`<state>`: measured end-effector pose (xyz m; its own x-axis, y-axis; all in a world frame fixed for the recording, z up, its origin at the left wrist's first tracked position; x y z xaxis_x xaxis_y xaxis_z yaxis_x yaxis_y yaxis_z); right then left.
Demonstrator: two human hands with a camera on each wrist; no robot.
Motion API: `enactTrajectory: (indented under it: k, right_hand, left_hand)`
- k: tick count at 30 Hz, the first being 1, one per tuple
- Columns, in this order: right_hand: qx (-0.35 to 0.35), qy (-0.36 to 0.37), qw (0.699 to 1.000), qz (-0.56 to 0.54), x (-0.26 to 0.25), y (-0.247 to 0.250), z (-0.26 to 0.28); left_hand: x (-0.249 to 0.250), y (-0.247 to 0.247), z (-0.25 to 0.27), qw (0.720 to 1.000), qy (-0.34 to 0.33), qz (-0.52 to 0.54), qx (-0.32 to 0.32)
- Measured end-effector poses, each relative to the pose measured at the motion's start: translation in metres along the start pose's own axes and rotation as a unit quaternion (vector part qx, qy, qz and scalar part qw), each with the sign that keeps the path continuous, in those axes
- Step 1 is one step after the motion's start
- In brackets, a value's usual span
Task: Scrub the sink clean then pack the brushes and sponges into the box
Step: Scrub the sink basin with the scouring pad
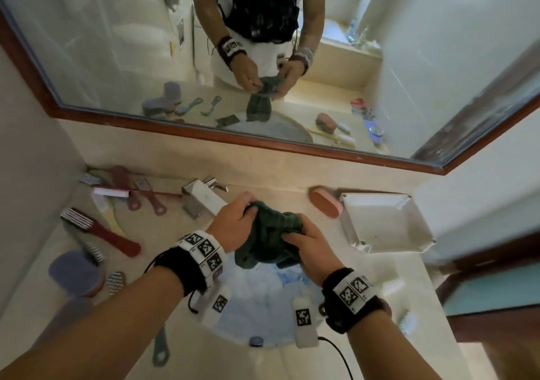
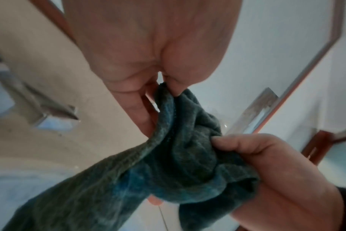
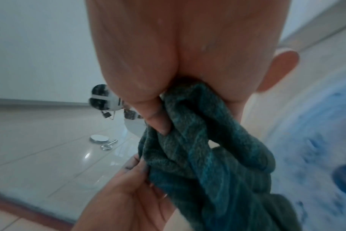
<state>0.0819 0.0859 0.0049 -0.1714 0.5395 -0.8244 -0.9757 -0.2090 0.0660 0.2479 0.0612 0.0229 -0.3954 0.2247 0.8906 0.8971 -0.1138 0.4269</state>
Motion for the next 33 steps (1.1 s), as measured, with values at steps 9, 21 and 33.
enactTrajectory:
  k: [9, 21, 33]
  right_hand:
    - [-0.065, -0.101, 0.993, -0.003, 0.049, -0.034, -0.031]
    - [-0.161, -0.143, 0.970, -0.117, 0.076, -0.026, -0.056]
    - [-0.177, 0.006, 0.977, 0.118, 0.078, -0.010, -0.062]
  left_hand:
    - [-0.051, -0.014, 0.004, 0.993, 0.109, 0.047, 0.024]
    - [-0.072, -0.041, 0.043, 0.989, 0.108, 0.008, -0.104]
    - [-0.070, -0.058, 0.059, 0.990, 0.118, 0.075, 0.027]
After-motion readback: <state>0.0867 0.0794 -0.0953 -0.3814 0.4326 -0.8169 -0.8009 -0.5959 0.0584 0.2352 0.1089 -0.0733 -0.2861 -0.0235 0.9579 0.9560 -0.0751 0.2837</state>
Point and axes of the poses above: each hand's wrist, its own z-axis away from the middle knuckle, its own y-axis out of the back of the hand, x = y × z, the point moved 8 cm from there along -z, towards the middle knuckle, and after that the axes turned 13 degrees about -y, right-handed, at the moved point
